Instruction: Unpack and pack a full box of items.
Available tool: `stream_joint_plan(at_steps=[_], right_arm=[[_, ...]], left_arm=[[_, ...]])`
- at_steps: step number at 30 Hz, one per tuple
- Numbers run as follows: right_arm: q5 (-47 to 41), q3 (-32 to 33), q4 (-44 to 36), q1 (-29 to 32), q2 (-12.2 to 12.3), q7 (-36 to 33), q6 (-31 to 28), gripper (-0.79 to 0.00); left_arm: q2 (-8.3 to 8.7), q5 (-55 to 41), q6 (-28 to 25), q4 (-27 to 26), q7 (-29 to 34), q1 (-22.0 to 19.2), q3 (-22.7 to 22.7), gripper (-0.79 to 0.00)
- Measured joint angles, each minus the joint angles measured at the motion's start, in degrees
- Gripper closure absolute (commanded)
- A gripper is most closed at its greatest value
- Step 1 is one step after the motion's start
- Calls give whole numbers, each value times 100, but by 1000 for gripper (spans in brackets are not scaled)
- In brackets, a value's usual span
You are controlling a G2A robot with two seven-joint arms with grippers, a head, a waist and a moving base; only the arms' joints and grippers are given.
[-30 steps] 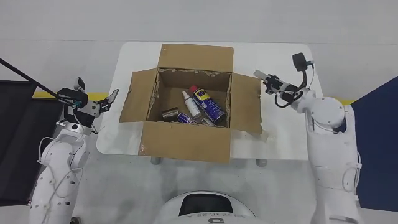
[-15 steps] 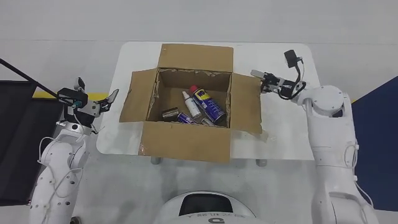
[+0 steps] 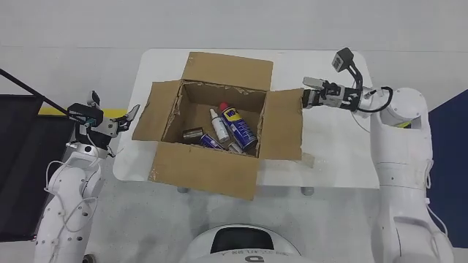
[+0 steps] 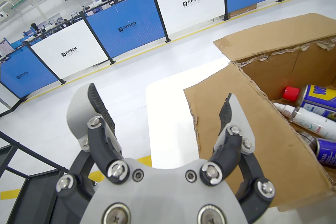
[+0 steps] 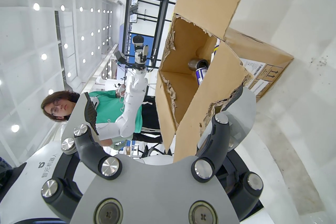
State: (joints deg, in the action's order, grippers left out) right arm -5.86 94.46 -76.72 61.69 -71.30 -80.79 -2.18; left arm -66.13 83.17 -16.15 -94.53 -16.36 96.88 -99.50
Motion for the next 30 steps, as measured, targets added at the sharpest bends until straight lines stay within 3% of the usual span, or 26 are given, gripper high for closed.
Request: stream_joint_plan(at_steps=[7,12,18,24,30], right_arm=[[-212,-530,-514,-56,-34,561,598,-785],[213,-1372,-850,-146,-125,1441,1043,-785],[302,-2082,-840,-357,-204,1889,1234,-785],[779,-2662,-766,-548,-258,2383,1429,-785],[1491,-3318,-855,-708,-321,2765,1720,-785]], left_arm=[[0,0,0,0,0,0,0,-785],[0,0,0,0,0,0,0,-785],[0,0,9,6,7,-1,-8,-785],[49,111,165,276,121,41,-472,-785],[147,1112,390,728,397,-100,-800,-785]])
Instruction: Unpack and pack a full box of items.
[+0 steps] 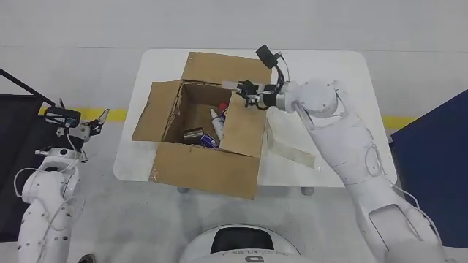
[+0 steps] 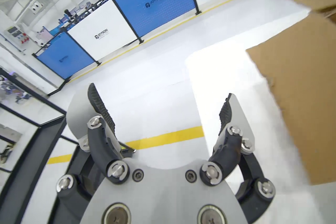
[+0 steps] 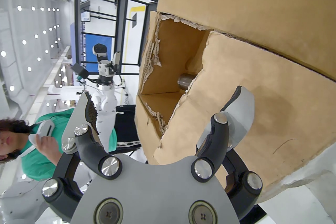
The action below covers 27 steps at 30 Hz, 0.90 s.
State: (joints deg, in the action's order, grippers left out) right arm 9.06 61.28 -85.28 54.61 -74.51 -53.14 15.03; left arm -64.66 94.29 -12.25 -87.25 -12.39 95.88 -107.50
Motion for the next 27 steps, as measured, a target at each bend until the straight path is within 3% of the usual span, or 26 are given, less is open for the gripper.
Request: stream_joint_plan(at_steps=[5,15,20,27], right_arm=[[195,-165,-20,-78,-12,108,102,-785],[307,-192,13,-129,15,61,152,-785],[329,-150,24,-107,42,4,153,-785],[231,-124,127,-128,59,-43,108,-785]], left_arm=[[15,535,61,635,129,-407,283,-785],[-32,1196,-246,1945,96,-1351,1276,-785],[-27,758,-722,2074,-460,-1443,1320,-785],[17,843,-1002,1948,-247,-1413,1346,-785]])
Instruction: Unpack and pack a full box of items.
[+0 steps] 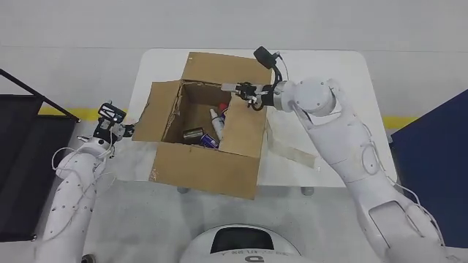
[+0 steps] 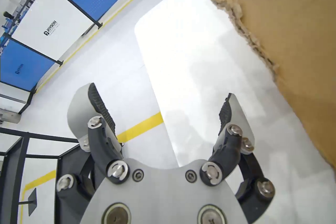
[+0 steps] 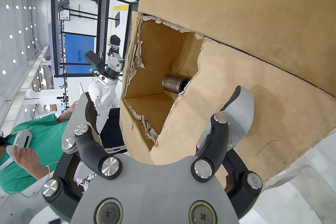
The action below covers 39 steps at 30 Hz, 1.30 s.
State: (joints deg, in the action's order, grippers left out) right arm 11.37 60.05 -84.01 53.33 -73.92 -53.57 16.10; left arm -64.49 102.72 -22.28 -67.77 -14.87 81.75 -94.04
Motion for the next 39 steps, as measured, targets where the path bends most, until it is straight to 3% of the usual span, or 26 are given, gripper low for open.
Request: stream_joint_plan(at_steps=[11,18,23,28,33,39], right_arm=[[50,-119,233,-78,-1,8,38,-785],[-334,519,-90,254,128,118,-288,-785],[-894,1434,-519,852,282,278,-796,-785],[-1394,2461,-853,1559,437,255,-1130,-785],[-1465,2923,-1010,1985,517,252,-1303,-785],[-1455,2924,-1016,1987,520,227,-1306,-785]], left_arm=[[19,-1411,-1617,-175,-156,-46,-19,-785],[69,-1988,-2113,-790,-306,208,-200,-785],[84,-1925,-2046,-1630,-446,477,-171,-785],[62,-1762,-1822,-2376,-360,620,132,-785],[12,-1583,-1360,-2462,20,503,569,-785],[-23,-1322,-932,-2306,302,356,926,-785]])
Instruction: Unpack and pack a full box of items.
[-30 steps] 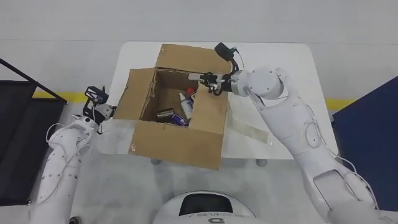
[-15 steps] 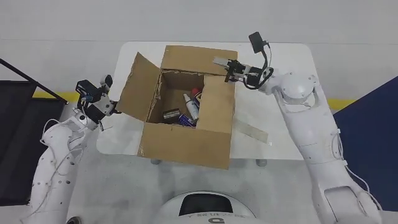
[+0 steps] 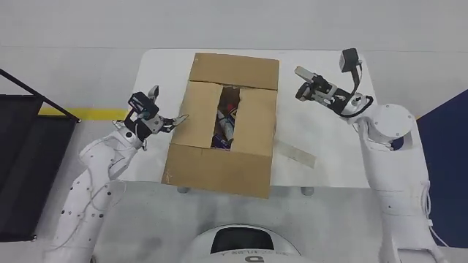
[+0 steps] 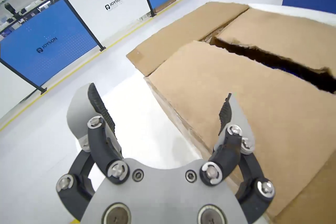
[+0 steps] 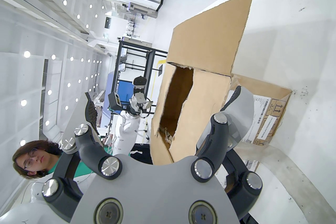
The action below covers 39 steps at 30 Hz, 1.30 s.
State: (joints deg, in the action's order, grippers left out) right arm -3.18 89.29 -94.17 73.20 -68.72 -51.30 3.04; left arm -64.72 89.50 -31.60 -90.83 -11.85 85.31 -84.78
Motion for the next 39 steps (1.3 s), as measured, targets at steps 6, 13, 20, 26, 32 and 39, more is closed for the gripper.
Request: stream_joint_plan(at_steps=[6,13,20,26,32,39], right_arm=[[-1,0,0,0,0,0,0,-785],[-1,0,0,0,0,0,-1,-785],[-1,0,0,0,0,0,-1,-785],[-1,0,0,0,0,0,-1,-785],[-1,0,0,0,0,0,-1,-785],[-1,0,0,0,0,0,-1,-785]], left_arm=[[-7,397,226,39,118,-126,248,-785],[12,458,277,-134,48,-92,252,-785],[72,671,463,-447,110,205,-36,-785],[81,1159,605,-492,315,162,152,-785],[67,1383,752,-632,346,109,353,-785],[150,441,44,-759,-86,308,-251,-785]])
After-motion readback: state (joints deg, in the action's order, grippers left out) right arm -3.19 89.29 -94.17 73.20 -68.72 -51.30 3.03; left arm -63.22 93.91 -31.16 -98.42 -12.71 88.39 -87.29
